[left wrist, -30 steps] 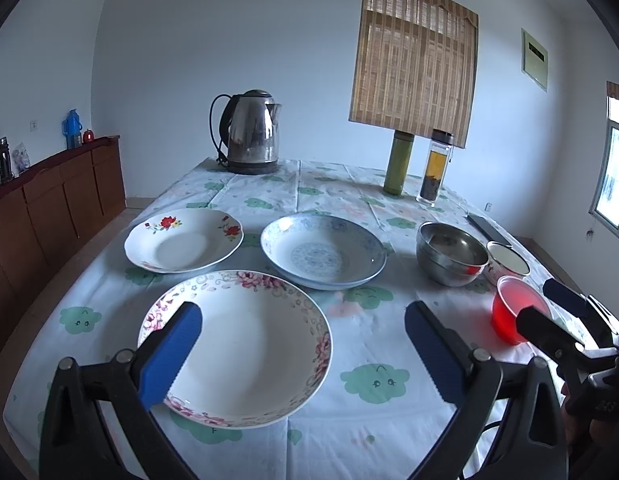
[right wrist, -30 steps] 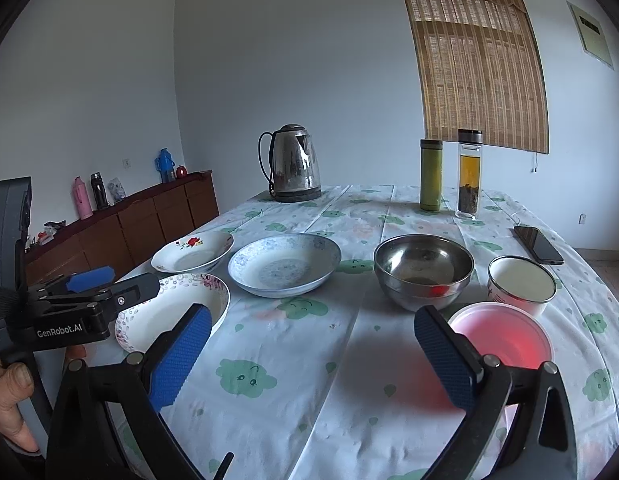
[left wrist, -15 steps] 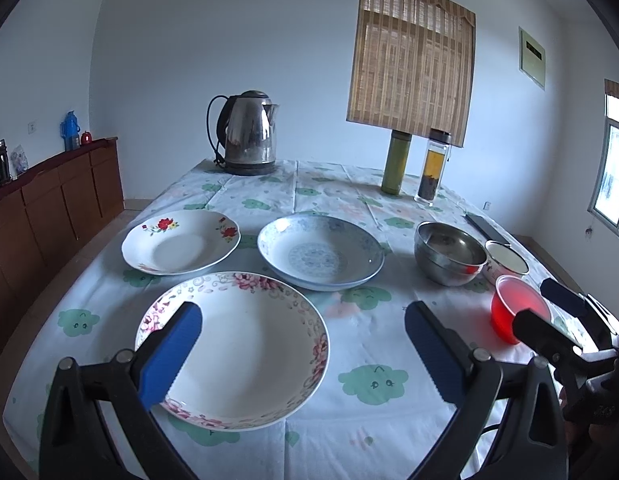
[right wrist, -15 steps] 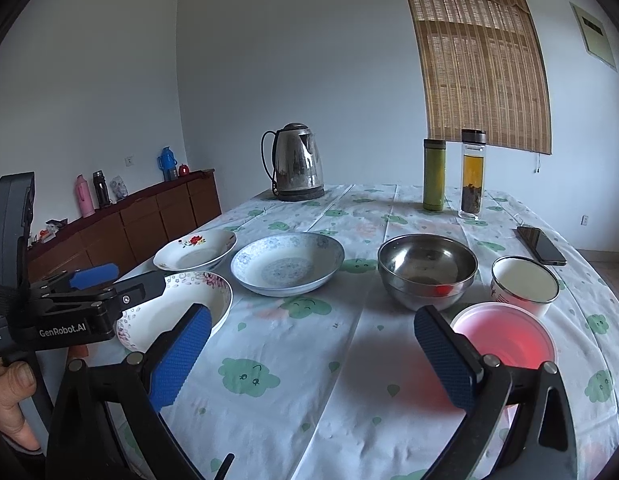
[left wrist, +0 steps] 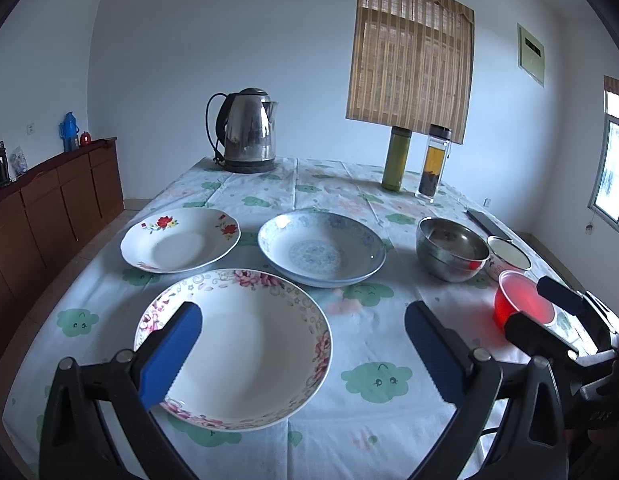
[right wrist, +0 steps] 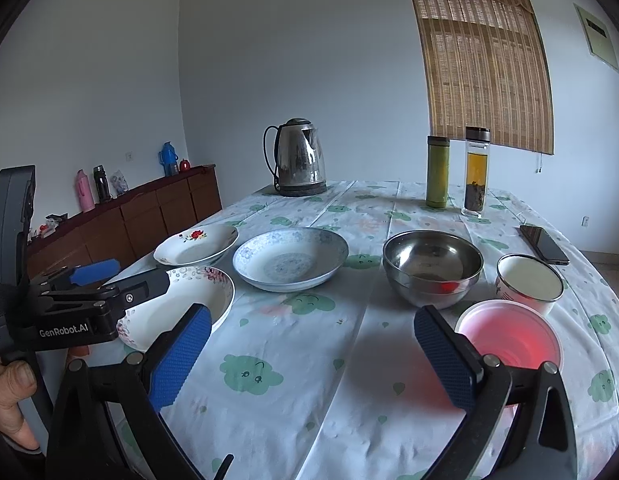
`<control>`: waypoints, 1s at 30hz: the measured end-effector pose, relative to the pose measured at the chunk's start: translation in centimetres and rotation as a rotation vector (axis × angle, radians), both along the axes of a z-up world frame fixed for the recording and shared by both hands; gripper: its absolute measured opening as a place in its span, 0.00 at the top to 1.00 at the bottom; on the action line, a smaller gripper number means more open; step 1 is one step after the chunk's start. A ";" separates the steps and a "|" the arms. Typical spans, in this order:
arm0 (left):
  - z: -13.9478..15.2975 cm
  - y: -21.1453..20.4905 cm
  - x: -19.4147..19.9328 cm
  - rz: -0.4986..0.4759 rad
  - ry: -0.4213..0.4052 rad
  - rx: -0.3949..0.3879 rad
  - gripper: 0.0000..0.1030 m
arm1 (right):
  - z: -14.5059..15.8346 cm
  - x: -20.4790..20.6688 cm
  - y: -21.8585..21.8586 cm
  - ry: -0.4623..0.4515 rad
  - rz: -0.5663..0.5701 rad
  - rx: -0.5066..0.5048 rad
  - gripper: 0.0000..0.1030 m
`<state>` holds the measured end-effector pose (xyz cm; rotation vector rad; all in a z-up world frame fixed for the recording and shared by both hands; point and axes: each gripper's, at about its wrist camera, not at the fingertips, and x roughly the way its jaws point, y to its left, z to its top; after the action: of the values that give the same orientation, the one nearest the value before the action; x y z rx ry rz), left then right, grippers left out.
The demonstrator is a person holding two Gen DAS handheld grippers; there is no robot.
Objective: Organize plates and bowls
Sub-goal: 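Move the right gripper to the pink-floral plate rim while the left gripper approaches its rim too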
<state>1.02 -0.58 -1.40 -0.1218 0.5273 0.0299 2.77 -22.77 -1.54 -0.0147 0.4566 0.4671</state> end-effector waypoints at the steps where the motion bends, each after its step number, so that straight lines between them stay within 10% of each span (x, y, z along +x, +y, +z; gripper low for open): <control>1: -0.1 0.1 0.0 0.004 0.002 0.001 0.00 | -0.1 0.1 0.2 0.002 0.002 -0.004 0.01; 15: -1.9 5.6 0.7 0.119 0.036 -0.032 0.02 | -1.4 2.3 4.3 0.039 0.086 -0.066 0.17; 30: -5.4 10.8 1.5 0.223 0.160 -0.069 0.51 | -3.2 8.7 12.3 0.145 0.271 -0.183 0.51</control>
<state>2.48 10.19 -6.84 -0.2466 0.6724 0.2404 11.43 -10.51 -4.70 -0.2226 0.6426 0.6941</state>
